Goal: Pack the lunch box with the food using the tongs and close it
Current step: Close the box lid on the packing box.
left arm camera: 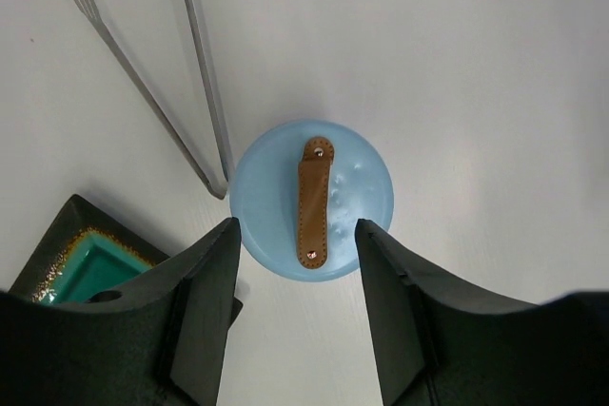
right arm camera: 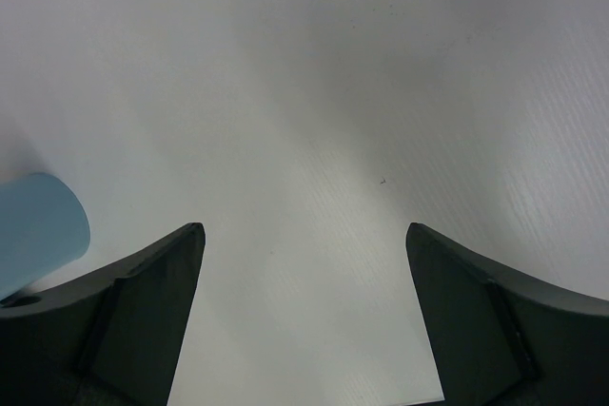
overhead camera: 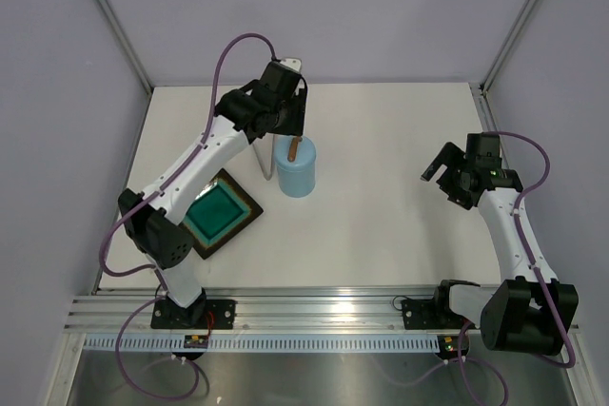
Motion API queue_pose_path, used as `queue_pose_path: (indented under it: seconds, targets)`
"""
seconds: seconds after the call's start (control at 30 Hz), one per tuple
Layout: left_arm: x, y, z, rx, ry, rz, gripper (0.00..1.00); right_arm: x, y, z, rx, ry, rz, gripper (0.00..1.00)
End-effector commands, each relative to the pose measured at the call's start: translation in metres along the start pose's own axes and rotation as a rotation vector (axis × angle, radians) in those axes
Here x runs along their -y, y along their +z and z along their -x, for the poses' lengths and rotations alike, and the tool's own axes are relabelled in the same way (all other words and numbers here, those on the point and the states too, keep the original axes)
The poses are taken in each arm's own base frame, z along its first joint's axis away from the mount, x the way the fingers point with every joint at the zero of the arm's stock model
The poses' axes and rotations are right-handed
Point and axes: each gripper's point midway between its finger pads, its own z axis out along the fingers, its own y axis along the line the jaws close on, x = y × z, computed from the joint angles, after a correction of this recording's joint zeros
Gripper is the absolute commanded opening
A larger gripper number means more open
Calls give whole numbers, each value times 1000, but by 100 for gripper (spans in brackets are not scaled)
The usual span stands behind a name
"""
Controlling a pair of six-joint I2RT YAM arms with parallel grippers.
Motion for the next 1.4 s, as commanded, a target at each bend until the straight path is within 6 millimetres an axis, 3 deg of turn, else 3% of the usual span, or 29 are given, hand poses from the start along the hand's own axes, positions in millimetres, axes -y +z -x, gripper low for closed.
queue_pose_path:
  seconds: [0.0, 0.13, 0.27, 0.37, 0.47, 0.73, 0.9, 1.07, 1.27, 1.37]
  targets:
    - [1, -8, 18, 60, 11, 7, 55, -7, -8, 8, 25, -3, 31, 95]
    - [-6, 29, -10, -25, 34, 61, 55, -7, -7, 5, 20, 3, 33, 95]
    - [-13, 71, -61, -171, -17, 72, 52, -5, -5, 0, 7, 4, 32, 95]
    - [-8, 77, -75, -213, -64, 15, 52, -3, -5, -2, 6, 1, 28, 95]
    - [-7, 69, -68, -211, -70, 8, 52, -2, -6, -2, 6, -7, 24, 95]
    - [-2, -1, 16, 45, -37, -24, 52, -5, -9, 2, 17, -3, 35, 95]
    - [1, -21, 29, 100, 3, 8, 53, -6, -10, 4, 19, 1, 36, 95]
    - [-4, -2, 8, 48, 10, 49, 54, -5, -10, 2, 18, 5, 32, 95]
    - [-2, 51, -54, -123, 16, 69, 55, -1, -7, -3, 13, 8, 25, 95]
    - [1, 63, -77, -198, 12, 58, 54, -1, -8, -2, 14, 8, 24, 95]
